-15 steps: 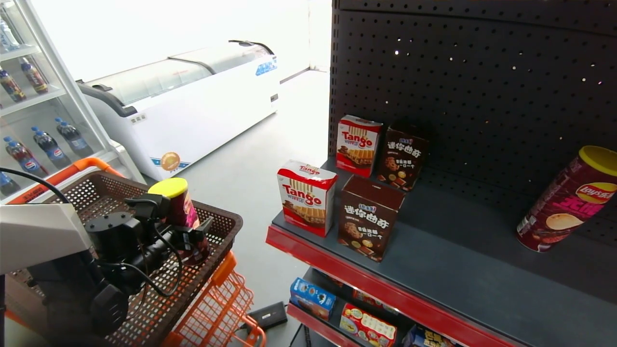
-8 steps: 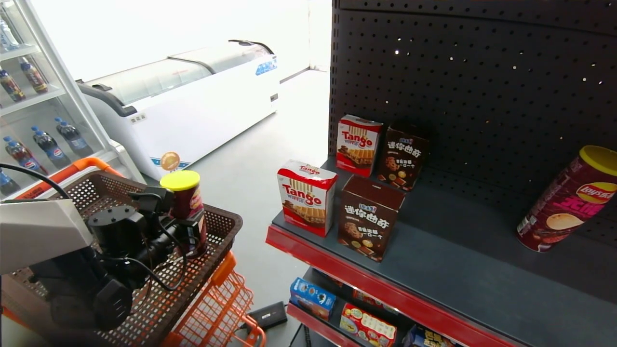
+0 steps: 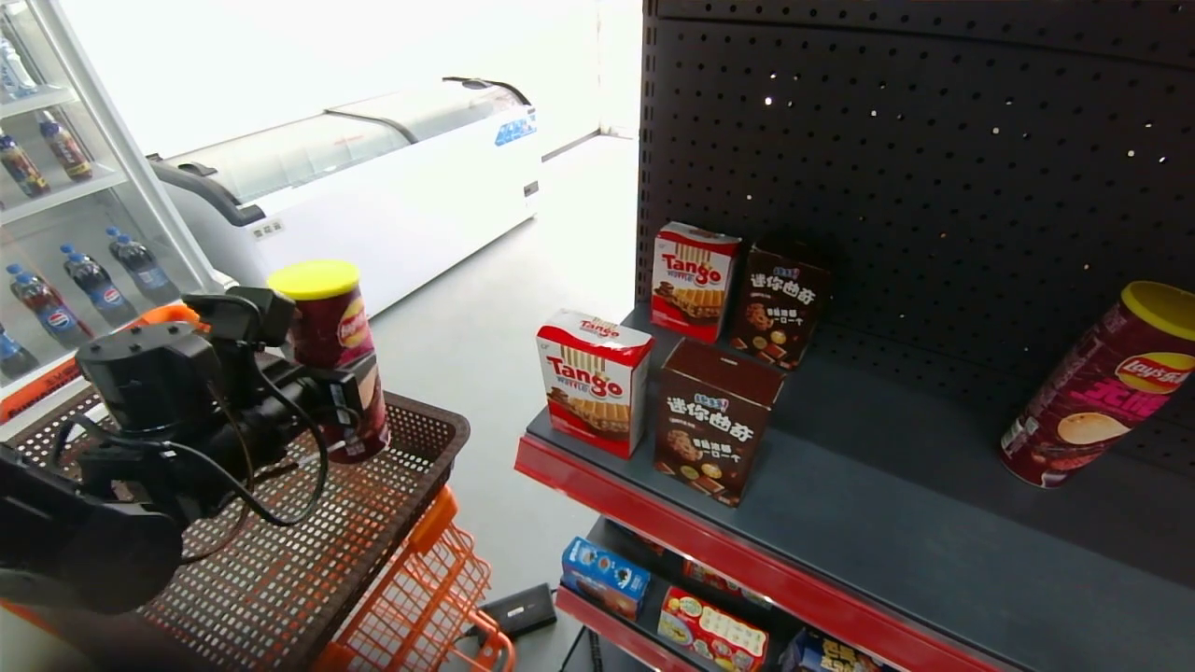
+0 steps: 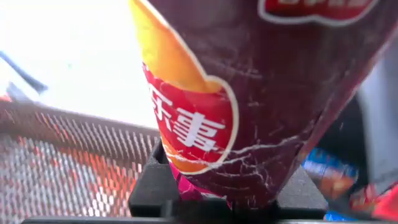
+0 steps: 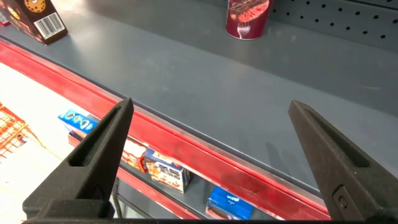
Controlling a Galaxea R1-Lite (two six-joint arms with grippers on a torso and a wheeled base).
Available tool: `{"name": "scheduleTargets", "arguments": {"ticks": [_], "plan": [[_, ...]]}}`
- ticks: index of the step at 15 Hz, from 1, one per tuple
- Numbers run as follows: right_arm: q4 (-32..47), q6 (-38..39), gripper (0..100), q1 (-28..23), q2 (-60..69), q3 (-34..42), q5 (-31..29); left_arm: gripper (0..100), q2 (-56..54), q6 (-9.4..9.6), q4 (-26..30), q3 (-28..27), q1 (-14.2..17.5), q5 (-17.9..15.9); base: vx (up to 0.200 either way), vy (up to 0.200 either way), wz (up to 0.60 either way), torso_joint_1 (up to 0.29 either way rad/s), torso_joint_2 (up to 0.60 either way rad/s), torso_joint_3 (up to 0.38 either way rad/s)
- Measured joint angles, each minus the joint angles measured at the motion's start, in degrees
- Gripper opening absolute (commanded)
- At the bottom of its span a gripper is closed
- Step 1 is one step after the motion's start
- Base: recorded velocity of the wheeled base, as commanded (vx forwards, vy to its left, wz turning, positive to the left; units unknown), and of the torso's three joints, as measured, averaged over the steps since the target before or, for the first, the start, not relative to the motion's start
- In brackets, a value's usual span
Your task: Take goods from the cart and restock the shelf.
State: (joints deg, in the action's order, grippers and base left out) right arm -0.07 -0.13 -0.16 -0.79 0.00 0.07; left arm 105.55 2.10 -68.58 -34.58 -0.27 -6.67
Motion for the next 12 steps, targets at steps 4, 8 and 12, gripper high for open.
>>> {"name": "scheduleTargets", "arguments": {"ticks": [4,8,12], "plan": [[0.0,0.0,100,0.0,0.0,0.0,0.0,0,-9.2,-0.46,2.2,-0.1,-3.0,0.0,0.000,0.000,0.00,0.000,0.00,0.000],[0.0,0.0,100,0.0,0.0,0.0,0.0,0,-18.2,-0.43,8.3,2.3,-10.1,-0.3,0.000,0.000,0.00,0.000,0.00,0.000],[0.0,0.0,100,0.0,0.0,0.0,0.0,0,-21.8,-1.55,8.9,3.9,-19.0,-8.4,0.000,0.000,0.00,0.000,0.00,0.000]]}}
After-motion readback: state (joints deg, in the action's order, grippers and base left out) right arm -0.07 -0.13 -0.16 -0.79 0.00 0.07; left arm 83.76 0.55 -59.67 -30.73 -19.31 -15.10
